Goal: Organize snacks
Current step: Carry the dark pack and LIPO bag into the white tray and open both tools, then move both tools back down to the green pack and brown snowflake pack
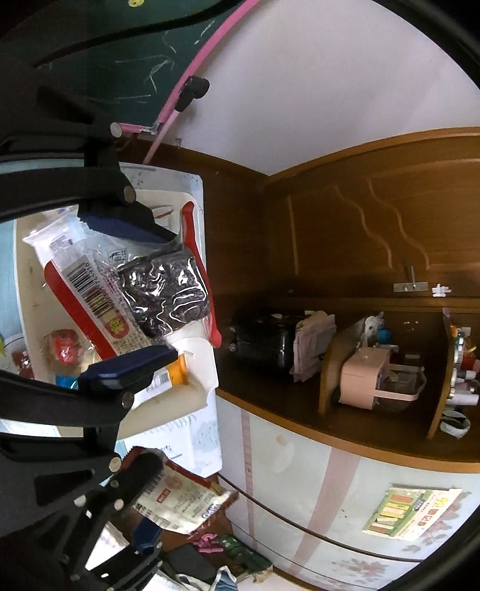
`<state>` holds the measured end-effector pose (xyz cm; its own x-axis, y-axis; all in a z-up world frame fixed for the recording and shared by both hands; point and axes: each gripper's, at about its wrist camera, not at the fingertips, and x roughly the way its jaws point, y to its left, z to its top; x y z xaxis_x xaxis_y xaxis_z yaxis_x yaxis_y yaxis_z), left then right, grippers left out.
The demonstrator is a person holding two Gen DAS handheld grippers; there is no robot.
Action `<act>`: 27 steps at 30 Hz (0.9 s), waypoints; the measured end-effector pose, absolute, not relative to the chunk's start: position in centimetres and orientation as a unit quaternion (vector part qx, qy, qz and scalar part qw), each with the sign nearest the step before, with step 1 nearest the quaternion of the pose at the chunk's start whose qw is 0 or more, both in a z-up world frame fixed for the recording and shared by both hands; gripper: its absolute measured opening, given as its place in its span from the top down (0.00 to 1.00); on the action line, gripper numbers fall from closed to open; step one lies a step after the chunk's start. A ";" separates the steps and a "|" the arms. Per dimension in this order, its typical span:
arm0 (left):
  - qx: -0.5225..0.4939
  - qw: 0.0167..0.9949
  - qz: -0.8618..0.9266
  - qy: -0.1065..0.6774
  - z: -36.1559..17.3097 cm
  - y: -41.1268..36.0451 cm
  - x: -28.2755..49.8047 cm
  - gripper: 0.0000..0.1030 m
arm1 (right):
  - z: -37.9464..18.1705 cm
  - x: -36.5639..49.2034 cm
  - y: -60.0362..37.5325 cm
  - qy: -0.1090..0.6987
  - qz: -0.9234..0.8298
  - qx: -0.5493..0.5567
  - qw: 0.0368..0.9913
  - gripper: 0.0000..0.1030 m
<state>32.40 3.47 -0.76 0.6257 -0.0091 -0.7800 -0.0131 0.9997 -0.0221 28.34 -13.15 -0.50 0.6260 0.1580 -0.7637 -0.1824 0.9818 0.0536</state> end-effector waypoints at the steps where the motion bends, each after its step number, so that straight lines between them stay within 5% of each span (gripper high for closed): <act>1: -0.013 0.900 0.000 0.435 -1.2 3.7 32.8 0.47 | -1.1 29.0 -12.8 0.428 0.089 -0.020 0.899 0.54; 3: -0.016 0.897 0.000 0.442 -2.0 4.2 33.5 0.44 | -2.2 29.8 -12.5 0.441 0.084 -0.020 0.893 0.53; 5: -0.024 0.893 -0.005 0.450 -2.8 4.7 34.2 0.12 | -3.2 30.4 -12.4 0.454 0.082 -0.012 0.887 0.53; 7: -0.035 0.892 -0.007 0.451 -3.4 5.2 34.3 0.05 | -4.0 30.6 -12.4 0.465 0.081 -0.004 0.882 0.52; 13: -0.032 0.890 -0.011 0.455 -3.8 5.8 34.5 0.05 | -4.5 29.8 -12.2 0.453 0.066 0.002 0.889 0.32; 27: -0.017 0.908 0.001 0.418 -1.3 5.0 31.1 0.05 | -4.1 27.4 -11.4 0.444 0.086 -0.005 0.892 0.32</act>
